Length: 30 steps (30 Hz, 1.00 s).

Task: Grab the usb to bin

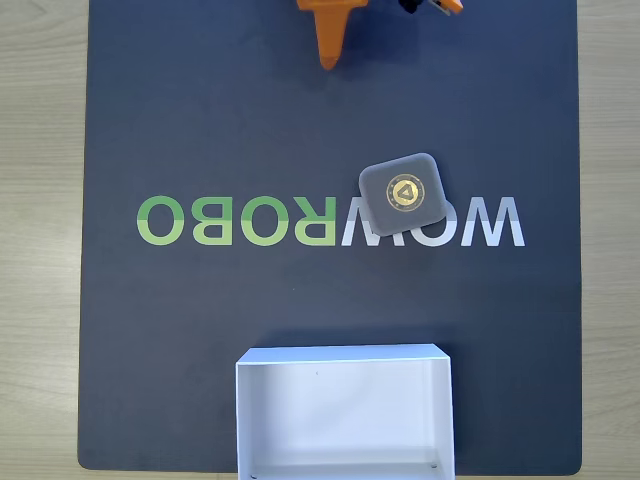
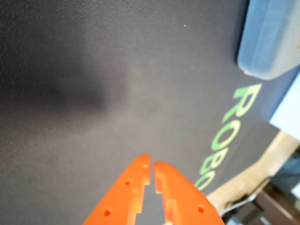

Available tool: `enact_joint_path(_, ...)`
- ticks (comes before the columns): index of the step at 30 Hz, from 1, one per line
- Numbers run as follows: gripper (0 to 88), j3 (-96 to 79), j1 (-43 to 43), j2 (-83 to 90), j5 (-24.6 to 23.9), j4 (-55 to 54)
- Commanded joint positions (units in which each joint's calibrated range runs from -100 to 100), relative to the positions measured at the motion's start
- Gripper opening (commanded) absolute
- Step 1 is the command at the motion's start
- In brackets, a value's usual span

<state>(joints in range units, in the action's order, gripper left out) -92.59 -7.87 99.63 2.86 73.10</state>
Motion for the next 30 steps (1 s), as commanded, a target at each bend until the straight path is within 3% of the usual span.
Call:
enact_joint_path(1,0.9,0.7,-0.5,-0.5,-0.1,0.5)
enact_joint_path(30,0.9,2.3,-0.5,-9.5,-0.1,-4.4)
